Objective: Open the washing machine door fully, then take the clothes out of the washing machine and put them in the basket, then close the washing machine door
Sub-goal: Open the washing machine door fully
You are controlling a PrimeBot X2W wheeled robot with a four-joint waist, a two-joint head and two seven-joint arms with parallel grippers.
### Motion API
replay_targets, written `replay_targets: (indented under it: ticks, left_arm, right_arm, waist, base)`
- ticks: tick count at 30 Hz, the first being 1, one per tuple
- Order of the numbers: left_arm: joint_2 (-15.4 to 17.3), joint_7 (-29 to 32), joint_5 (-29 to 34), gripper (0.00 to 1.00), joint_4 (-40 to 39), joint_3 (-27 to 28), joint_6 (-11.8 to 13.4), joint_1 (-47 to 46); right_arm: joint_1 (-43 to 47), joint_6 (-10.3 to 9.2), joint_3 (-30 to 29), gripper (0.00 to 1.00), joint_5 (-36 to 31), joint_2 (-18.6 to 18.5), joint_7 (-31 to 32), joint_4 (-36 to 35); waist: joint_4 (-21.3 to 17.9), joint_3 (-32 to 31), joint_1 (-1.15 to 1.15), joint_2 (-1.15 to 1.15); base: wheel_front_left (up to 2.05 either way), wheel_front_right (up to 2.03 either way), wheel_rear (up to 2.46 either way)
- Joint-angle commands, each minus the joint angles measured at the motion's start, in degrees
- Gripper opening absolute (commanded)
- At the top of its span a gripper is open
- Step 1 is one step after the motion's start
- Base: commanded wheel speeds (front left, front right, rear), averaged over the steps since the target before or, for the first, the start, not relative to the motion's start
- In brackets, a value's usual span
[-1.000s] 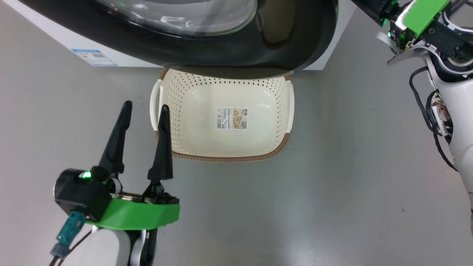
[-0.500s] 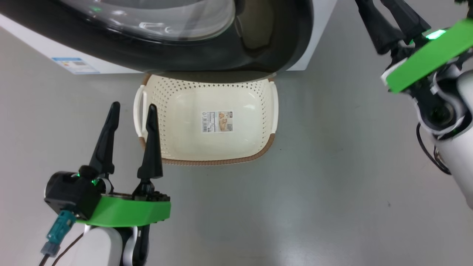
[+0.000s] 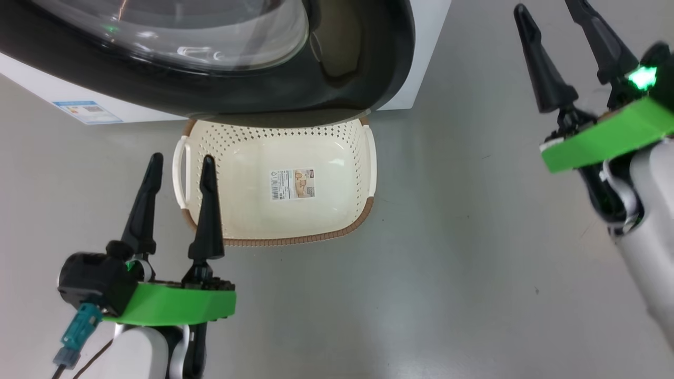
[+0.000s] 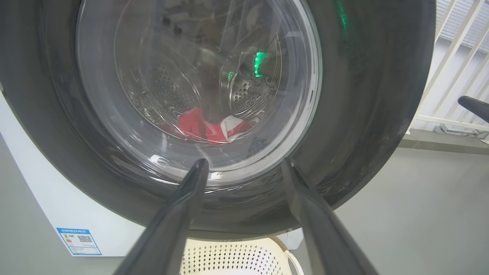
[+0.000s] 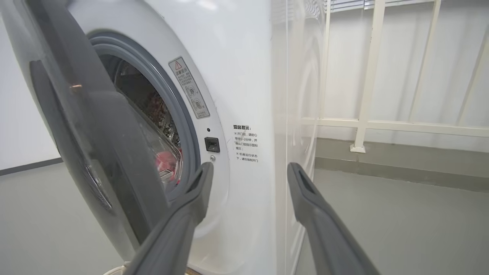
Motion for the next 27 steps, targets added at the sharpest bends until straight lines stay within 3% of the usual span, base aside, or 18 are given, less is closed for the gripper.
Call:
replay_targets:
  ticks: [1, 11, 18, 27]
  left_arm:
    - [1.0, -0.5, 0.6, 1.00, -1.3, 2.1, -0.3, 0.8]
    - [1.0, -0.5, 0.2, 1.00, -1.1, 2.1, -0.4, 0.8]
    - [1.0, -0.5, 0.1, 1.00, -1.0, 2.3, -0.3, 1.2]
    - [1.0, -0.5, 0.2, 1.00, -0.5, 1.9, -0.7, 1.0]
  right_arm:
    - [5.2, 0.37, -3.4, 1.00, -4.5, 2.5, -0.3, -3.9]
    - [16.2, 0.37, -13.9, 1.00, -12.8, 8.5, -0.4, -13.1]
    - [21.2, 0.37, -16.1, 1.00, -15.5, 11.3, -0.4, -17.1]
    - [24.9, 0.37, -15.8, 1.00, -20.7, 11.7, -0.4, -18.9]
  waist:
    - [0.1, -0.1, 0.00, 0.00]
    - [0.7, -0.6, 0.00, 0.00]
    - [0.5, -1.2, 0.00, 0.00]
    - [0.5, -1.8, 0.00, 0.00]
  base:
    - [0.00, 0.00, 0.00]
    - [0.00, 0.00, 0.00]
    - [0.00, 0.00, 0.00]
    - [0.00, 0.00, 0.00]
